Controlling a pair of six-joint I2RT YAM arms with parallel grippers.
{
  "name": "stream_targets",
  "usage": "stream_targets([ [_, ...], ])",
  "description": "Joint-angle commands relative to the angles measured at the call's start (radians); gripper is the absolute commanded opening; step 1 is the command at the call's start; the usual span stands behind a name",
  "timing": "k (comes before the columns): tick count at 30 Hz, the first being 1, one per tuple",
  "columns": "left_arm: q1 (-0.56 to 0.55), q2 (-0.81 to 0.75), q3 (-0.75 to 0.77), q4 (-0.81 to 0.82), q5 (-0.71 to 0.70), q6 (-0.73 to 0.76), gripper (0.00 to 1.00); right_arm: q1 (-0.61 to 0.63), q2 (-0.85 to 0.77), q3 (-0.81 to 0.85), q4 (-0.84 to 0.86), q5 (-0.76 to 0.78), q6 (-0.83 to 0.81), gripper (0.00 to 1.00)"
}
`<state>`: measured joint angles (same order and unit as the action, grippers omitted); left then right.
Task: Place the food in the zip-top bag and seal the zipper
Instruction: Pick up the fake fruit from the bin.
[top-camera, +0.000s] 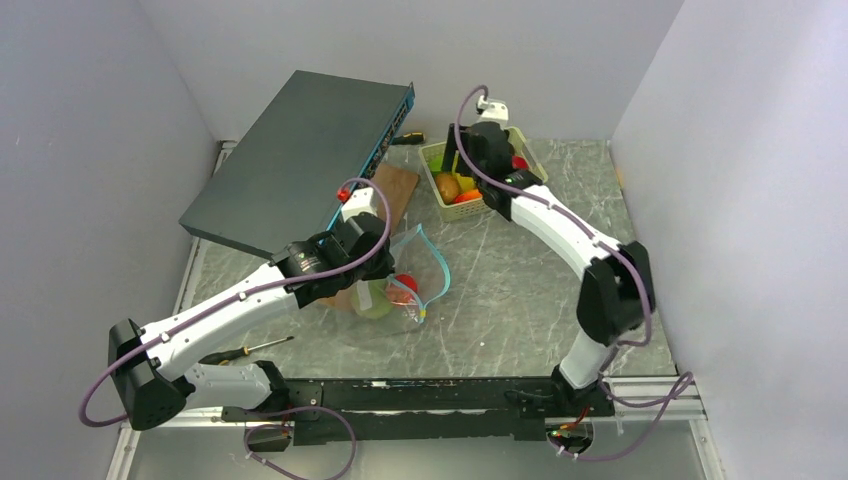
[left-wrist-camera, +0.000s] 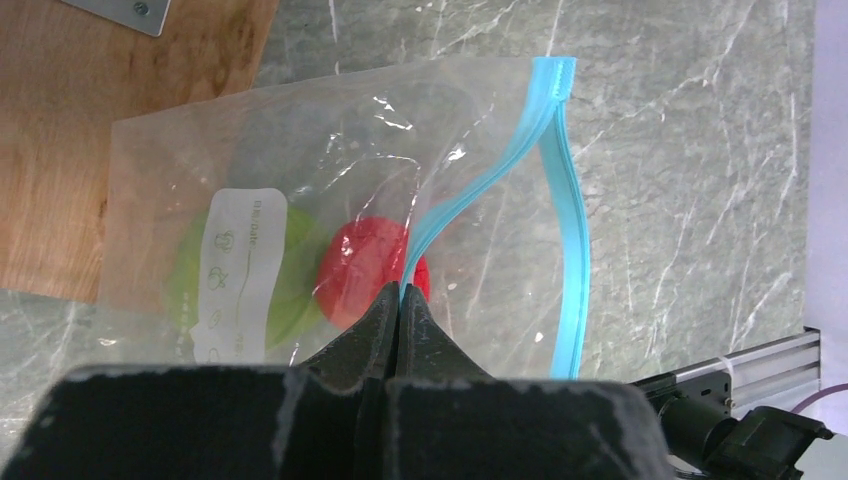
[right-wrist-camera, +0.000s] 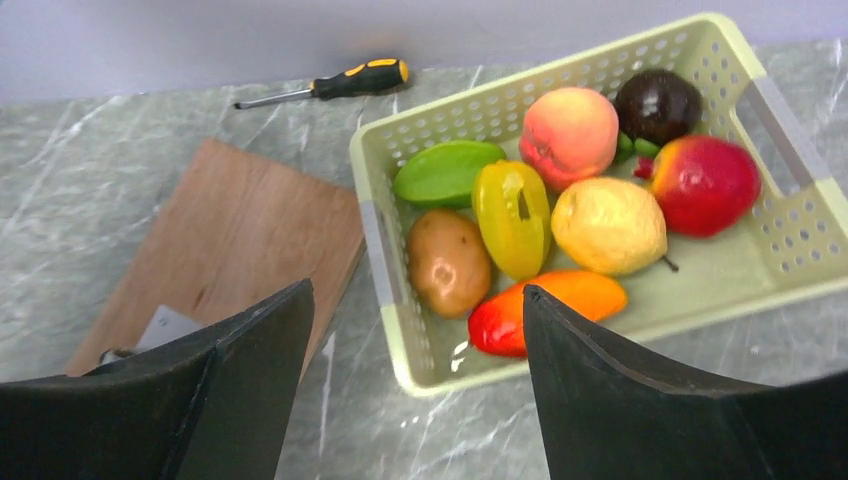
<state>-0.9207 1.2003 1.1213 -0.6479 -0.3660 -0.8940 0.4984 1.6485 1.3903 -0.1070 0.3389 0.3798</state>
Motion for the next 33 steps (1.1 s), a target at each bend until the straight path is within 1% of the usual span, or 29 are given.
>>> stream_targets([
  [1, -0.003, -0.019, 0.023, -0.039, -0.04, -0.006, 0.0, -0.035, 0.122, 0.163, -0.029, 0.012, -0.107, 0.79],
  [6, -0.003, -0.014, 0.026, -0.061, -0.04, -0.023, 0.0, -0.055, 0.307, 0.312, -0.073, -0.016, -0.155, 0.8],
  [13, -0.004, 0.005, 0.051, -0.091, -0.042, -0.02, 0.0, -0.059, 0.531, 0.477, -0.116, 0.056, -0.215, 0.78],
  [17, -0.003, 0.024, 0.062, -0.089, -0.036, -0.013, 0.0, -0.068, 0.618, 0.525, -0.101, 0.063, -0.25, 0.78],
  [21, -0.004, 0.045, 0.066, -0.077, -0.02, -0.011, 0.0, -0.081, 0.676, 0.558, -0.112, 0.08, -0.257, 0.77],
  [27, -0.003, 0.077, 0.092, -0.078, -0.009, -0.003, 0.0, -0.104, 0.685, 0.498, -0.069, 0.081, -0.257, 0.77],
  [33, -0.003, 0.081, 0.094, -0.08, -0.004, -0.01, 0.0, -0.13, 0.716, 0.507, -0.057, 0.031, -0.246, 0.77],
])
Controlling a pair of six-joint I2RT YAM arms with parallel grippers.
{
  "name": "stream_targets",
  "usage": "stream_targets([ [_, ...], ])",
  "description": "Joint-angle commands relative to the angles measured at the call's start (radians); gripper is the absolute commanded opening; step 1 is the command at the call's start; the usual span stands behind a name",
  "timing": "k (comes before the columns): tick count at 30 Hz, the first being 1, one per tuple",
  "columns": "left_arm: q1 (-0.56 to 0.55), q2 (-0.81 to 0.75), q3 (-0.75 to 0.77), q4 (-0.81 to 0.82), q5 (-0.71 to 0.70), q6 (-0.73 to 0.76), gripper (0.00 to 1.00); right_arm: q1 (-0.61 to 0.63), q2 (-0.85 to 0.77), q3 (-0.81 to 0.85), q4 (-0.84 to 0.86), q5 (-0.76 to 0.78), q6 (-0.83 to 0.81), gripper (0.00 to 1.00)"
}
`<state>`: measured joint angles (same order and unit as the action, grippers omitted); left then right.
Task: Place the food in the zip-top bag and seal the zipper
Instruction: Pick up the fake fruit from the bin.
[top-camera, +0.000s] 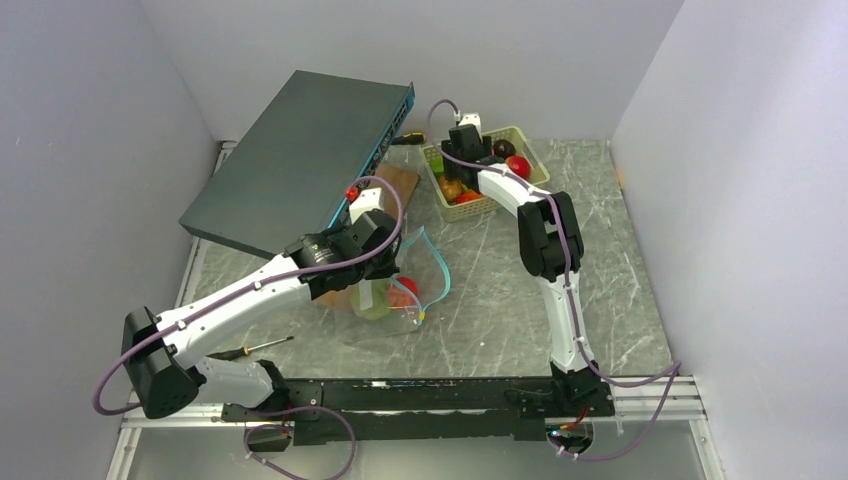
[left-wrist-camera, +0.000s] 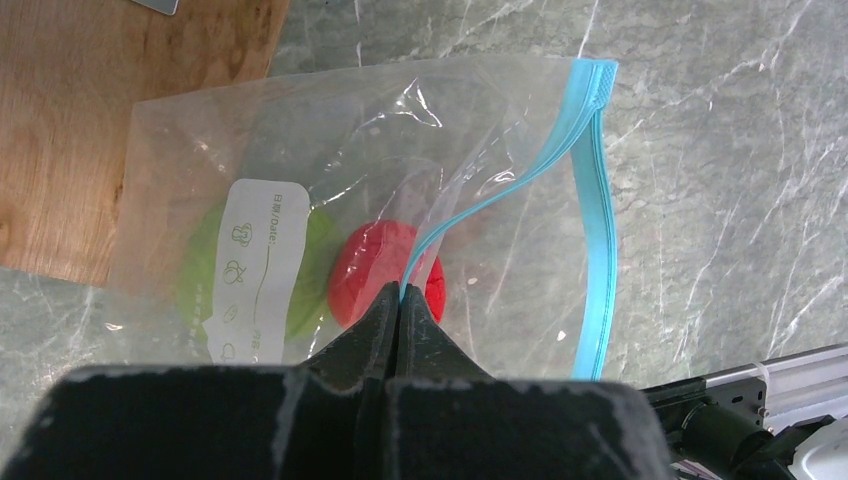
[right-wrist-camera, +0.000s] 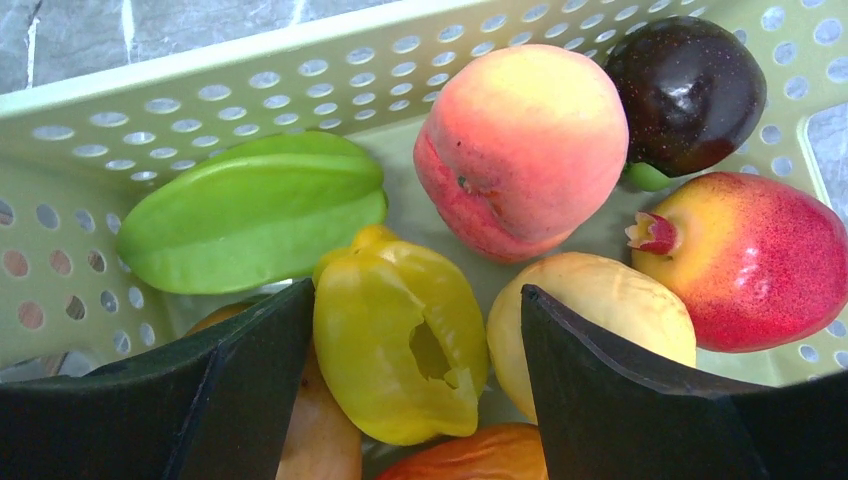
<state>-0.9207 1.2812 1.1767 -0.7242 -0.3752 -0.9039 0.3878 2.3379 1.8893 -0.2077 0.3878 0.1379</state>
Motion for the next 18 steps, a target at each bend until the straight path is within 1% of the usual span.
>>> stream_targets([
  [1, -0.003, -0.001, 0.035, 0.0, 0.006, -0.003, 0.0, -0.023, 0.034, 0.016, 0.044, -0.037, -0.001, 0.76],
  [6, -0.003, 0.004, 0.032, 0.007, 0.021, -0.007, 0.0, -0.03, 0.075, 0.055, 0.024, -0.098, 0.016, 0.68],
  [10, -0.003, 0.005, 0.043, -0.006, 0.015, -0.003, 0.0, -0.029, 0.074, 0.065, 0.001, -0.111, 0.022, 0.57],
  [18, -0.003, -0.017, 0.02, 0.009, 0.013, -0.012, 0.0, -0.027, -0.064, 0.049, -0.011, -0.129, 0.014, 0.37],
])
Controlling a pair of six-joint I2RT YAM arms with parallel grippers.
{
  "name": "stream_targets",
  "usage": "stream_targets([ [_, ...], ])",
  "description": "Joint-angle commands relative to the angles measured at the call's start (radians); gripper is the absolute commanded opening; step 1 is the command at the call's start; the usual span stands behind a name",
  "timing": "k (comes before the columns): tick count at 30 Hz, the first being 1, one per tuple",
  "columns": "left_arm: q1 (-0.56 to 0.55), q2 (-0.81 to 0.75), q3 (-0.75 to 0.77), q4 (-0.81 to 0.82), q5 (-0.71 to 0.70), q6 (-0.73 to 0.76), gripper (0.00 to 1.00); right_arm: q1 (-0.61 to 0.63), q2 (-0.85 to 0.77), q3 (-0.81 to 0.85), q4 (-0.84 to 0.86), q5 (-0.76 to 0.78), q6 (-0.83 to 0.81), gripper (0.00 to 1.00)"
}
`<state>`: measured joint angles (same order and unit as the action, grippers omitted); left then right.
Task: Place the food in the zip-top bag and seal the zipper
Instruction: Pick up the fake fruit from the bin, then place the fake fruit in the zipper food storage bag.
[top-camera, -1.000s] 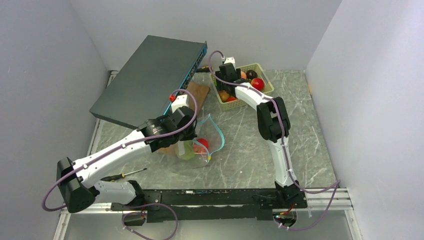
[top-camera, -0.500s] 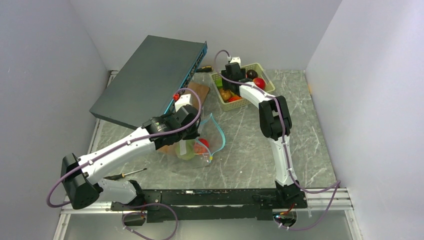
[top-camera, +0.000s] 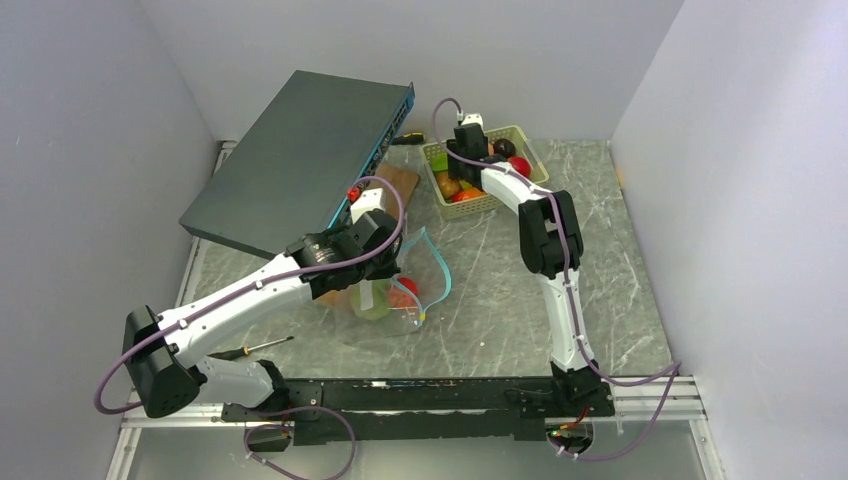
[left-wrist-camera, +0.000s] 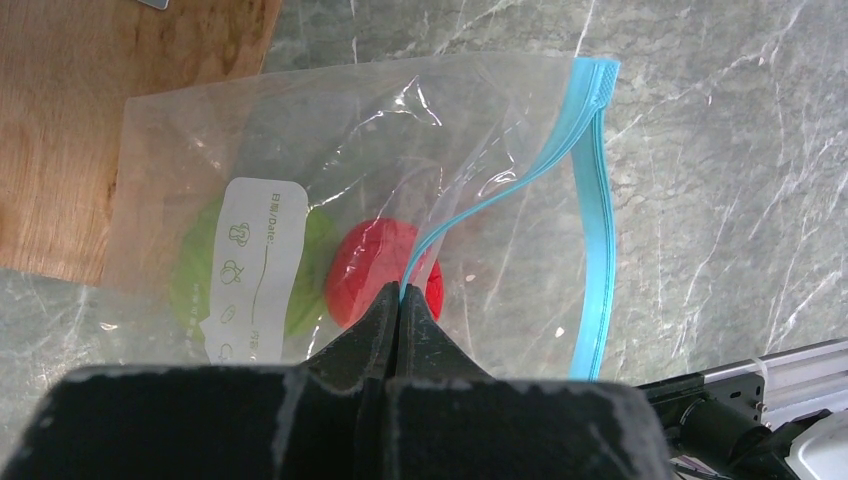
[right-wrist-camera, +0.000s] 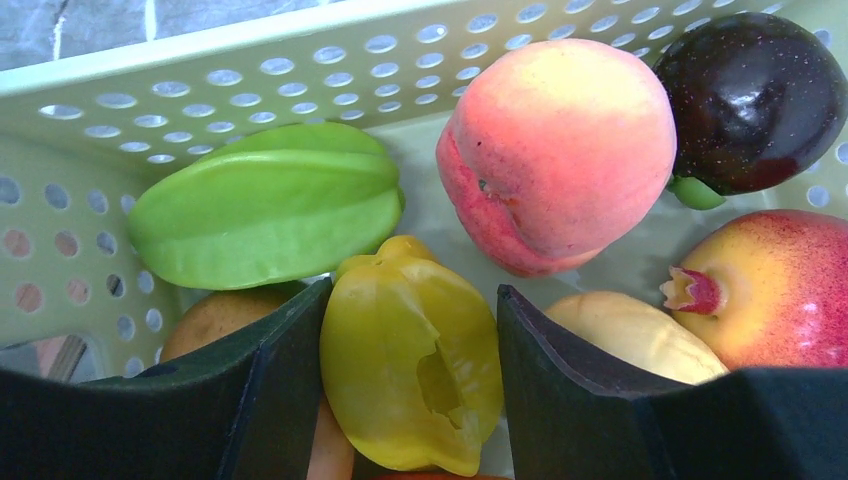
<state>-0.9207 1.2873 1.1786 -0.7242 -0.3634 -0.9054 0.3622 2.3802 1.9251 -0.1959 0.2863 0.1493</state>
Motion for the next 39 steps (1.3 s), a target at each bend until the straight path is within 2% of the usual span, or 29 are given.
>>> stream_targets([
  [1, -0.004, -0.028, 0.01, 0.018, 0.007, -0.013, 0.0, -0.001, -0.13, 0.009, -0.025, -0.029, 0.002, 0.34],
  [8, -0.003, -0.048, -0.009, 0.046, 0.018, -0.015, 0.0, -0.001, -0.36, -0.144, 0.049, -0.068, 0.051, 0.22],
  [10, -0.004, -0.056, -0.016, 0.051, 0.021, -0.018, 0.0, 0.001, -0.426, -0.197, 0.052, -0.101, 0.095, 0.15],
  [16, -0.003, -0.078, -0.029, 0.06, 0.02, -0.011, 0.0, 0.0, -0.678, -0.459, 0.164, -0.226, 0.236, 0.01],
  [19, -0.003, -0.085, -0.024, 0.063, 0.014, -0.006, 0.0, 0.001, -0.828, -0.645, 0.356, -0.4, 0.336, 0.0],
  [23, -0.001, -0.101, -0.025, 0.081, 0.008, -0.012, 0.0, 0.005, -1.039, -0.982, 0.792, -0.549, 0.52, 0.0],
  [27, -0.003, -0.124, -0.049, 0.111, 0.018, -0.024, 0.0, 0.024, -1.175, -1.141, 0.981, -0.616, 0.65, 0.0],
  [30, -0.002, -0.132, -0.047, 0.111, 0.012, -0.024, 0.0, 0.057, -1.249, -1.186, 0.932, -0.639, 0.661, 0.0],
  [34, -0.002, -0.14, -0.042, 0.115, 0.008, -0.018, 0.0, 0.143, -1.325, -1.292, 0.95, -0.677, 0.671, 0.0],
  [39, -0.003, -0.134, -0.018, 0.112, 0.015, -0.01, 0.0, 0.283, -1.389, -1.33, 0.845, -0.667, 0.575, 0.0],
])
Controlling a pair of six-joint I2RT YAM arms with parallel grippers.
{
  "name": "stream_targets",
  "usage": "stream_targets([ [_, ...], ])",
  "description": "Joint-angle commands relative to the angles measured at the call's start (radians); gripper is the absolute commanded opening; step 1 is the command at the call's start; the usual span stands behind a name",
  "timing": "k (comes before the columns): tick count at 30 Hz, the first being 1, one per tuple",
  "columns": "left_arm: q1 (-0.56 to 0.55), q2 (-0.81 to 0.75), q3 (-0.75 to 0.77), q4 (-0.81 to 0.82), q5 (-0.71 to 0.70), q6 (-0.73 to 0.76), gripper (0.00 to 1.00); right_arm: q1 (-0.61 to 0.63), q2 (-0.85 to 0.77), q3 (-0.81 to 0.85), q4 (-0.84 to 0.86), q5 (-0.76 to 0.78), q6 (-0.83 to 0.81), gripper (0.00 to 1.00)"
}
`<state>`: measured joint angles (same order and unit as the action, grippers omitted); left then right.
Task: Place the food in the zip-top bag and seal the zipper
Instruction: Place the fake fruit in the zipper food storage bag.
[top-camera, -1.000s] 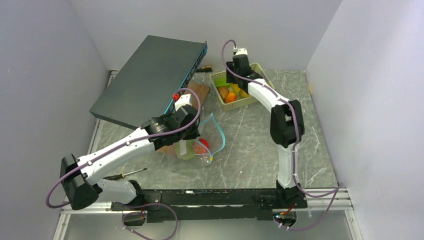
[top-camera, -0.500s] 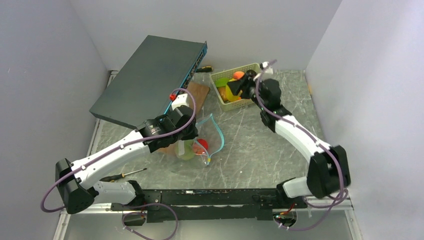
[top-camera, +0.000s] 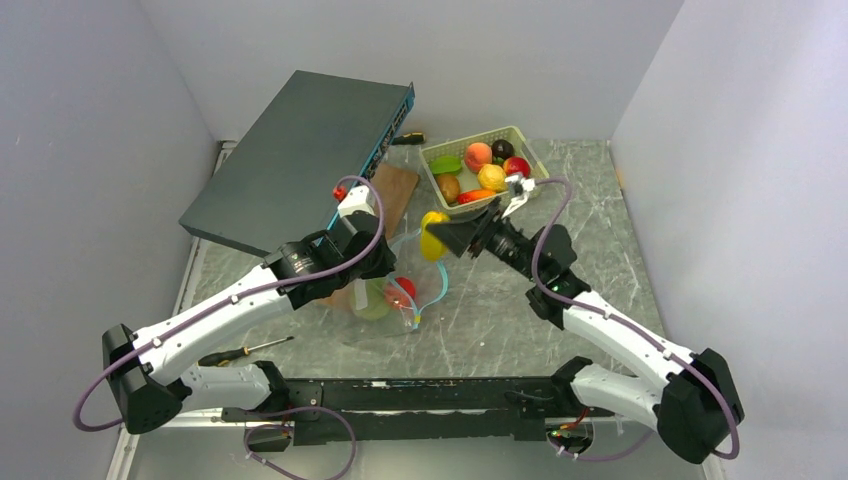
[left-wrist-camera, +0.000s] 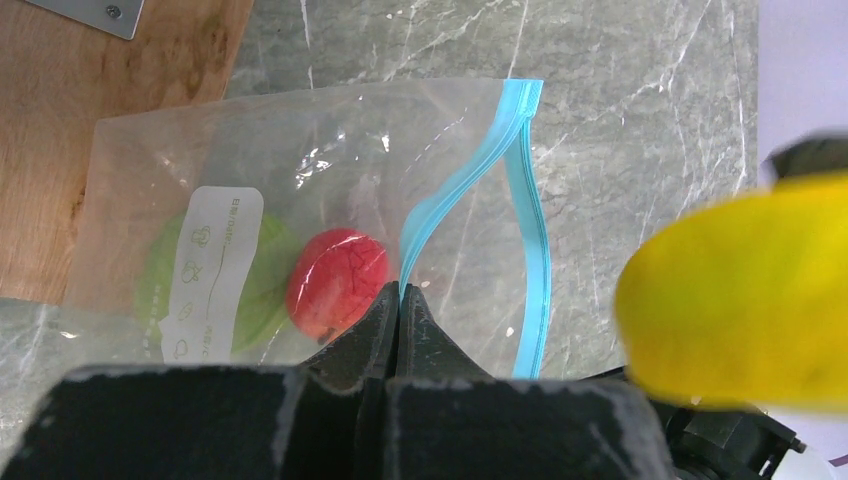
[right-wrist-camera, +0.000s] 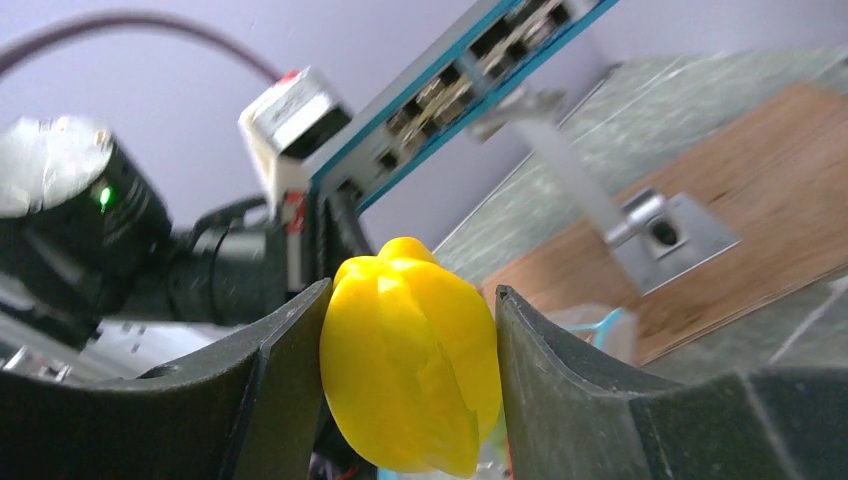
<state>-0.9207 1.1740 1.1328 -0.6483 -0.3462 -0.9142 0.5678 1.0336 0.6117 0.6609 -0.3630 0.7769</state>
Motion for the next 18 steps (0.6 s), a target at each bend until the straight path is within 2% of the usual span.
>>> stream_targets([
  [1, -0.002, -0.022, 0.03, 0.038, 0.0, 0.0, 0.0, 0.096, -0.047, -0.031, -0.024, -0.005, -0.061, 0.0],
  [4, -0.002, -0.025, 0.033, 0.051, 0.009, 0.003, 0.0, 0.121, -0.028, -0.07, 0.013, -0.019, -0.047, 0.0],
  [8, -0.003, -0.031, 0.049, 0.041, 0.015, 0.008, 0.0, 0.141, 0.009, -0.062, -0.024, -0.018, -0.064, 0.02],
  [10, -0.002, -0.039, 0.053, 0.038, 0.014, 0.007, 0.0, 0.154, 0.026, -0.044, -0.074, -0.001, -0.094, 0.12],
  [18, -0.003, -0.07, 0.058, 0.059, 0.047, 0.004, 0.0, 0.2, 0.071, 0.071, -0.27, 0.083, -0.259, 0.32],
])
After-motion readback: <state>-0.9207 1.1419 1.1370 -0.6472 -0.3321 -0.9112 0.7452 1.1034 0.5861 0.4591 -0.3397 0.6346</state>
